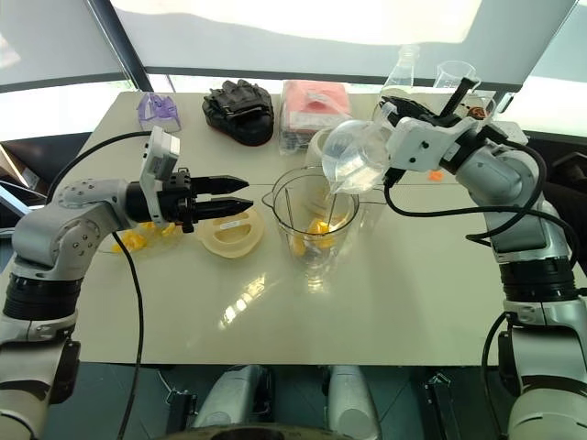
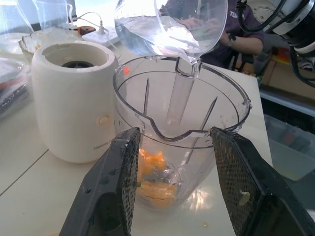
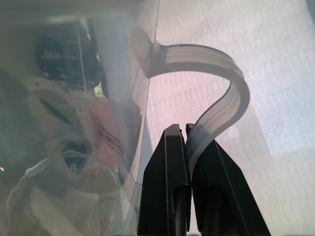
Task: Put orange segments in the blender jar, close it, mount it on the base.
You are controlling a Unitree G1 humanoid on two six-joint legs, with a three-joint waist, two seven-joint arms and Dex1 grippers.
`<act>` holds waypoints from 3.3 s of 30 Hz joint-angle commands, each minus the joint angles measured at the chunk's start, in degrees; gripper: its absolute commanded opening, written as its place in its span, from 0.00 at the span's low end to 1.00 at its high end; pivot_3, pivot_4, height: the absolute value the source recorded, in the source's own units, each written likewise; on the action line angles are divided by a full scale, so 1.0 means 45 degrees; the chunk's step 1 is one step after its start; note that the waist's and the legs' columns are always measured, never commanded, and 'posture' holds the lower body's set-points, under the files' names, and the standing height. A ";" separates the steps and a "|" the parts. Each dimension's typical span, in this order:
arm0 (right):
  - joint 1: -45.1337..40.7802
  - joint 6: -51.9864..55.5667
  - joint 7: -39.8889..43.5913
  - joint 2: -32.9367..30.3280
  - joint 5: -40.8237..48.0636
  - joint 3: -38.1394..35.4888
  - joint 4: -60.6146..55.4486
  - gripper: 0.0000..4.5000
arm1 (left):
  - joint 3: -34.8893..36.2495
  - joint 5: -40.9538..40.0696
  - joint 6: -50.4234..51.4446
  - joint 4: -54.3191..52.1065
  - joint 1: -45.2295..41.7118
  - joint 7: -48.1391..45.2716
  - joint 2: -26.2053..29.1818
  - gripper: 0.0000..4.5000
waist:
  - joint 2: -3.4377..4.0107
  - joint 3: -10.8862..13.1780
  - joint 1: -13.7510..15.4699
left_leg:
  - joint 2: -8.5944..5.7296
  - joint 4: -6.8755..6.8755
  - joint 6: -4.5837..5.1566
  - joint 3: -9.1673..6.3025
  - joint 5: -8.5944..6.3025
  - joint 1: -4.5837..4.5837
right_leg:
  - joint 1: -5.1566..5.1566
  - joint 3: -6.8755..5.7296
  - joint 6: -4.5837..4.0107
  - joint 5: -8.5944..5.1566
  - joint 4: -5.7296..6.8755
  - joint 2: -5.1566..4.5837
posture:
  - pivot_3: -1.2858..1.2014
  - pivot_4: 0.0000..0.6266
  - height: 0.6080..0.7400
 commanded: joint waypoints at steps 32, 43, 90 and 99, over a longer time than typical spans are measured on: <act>0.2132 1.0815 -0.2959 0.3694 0.9110 -0.6446 -0.4558 0.01 | -0.0075 -0.0357 -0.0137 0.0433 -0.1671 -0.0830 -0.0625 0.52 | -0.0001 -0.0001 0.0064 | 0.0001 0.0004 -0.0026 -0.0015 0.0015 0.0010 | 0.0012 -0.0008 0.0001 0.0005 0.0027 0.0002 | 0.52 0.24 1.00; 0.5678 0.9258 -0.5241 0.3941 0.7097 -0.7768 -0.3651 0.01 | -0.0510 -0.0255 -0.0194 0.0465 -0.2229 -0.1259 -0.1185 0.52 | 0.0003 -0.0003 0.0118 | -0.0026 0.0002 -0.0024 -0.0005 0.0015 0.0014 | 0.0011 0.0010 0.0000 0.0003 0.0017 0.0008 | 0.52 0.24 1.00; 0.6492 0.2926 -0.7349 0.4748 0.5149 -0.5766 0.4670 1.00 | -0.0211 -0.0506 0.0089 -0.0318 -0.1071 0.0231 -0.1277 0.52 | 0.0010 -0.0006 -0.0069 | -0.0020 0.0003 -0.0030 0.0027 0.0020 0.0071 | 0.0035 0.0087 -0.0014 0.0007 0.0036 0.0022 | 0.52 0.24 1.00; 0.7928 0.3155 -0.7345 0.5175 0.5380 -0.5948 0.2455 1.00 | -0.0048 -0.0457 -0.0019 -0.0074 -0.1039 0.0292 -0.1199 0.52 | 0.0010 -0.0006 -0.0041 | -0.0017 0.0003 -0.0030 0.0025 0.0020 0.0070 | 0.0035 0.0087 -0.0029 -0.0002 0.0034 0.0020 | 0.52 0.24 1.00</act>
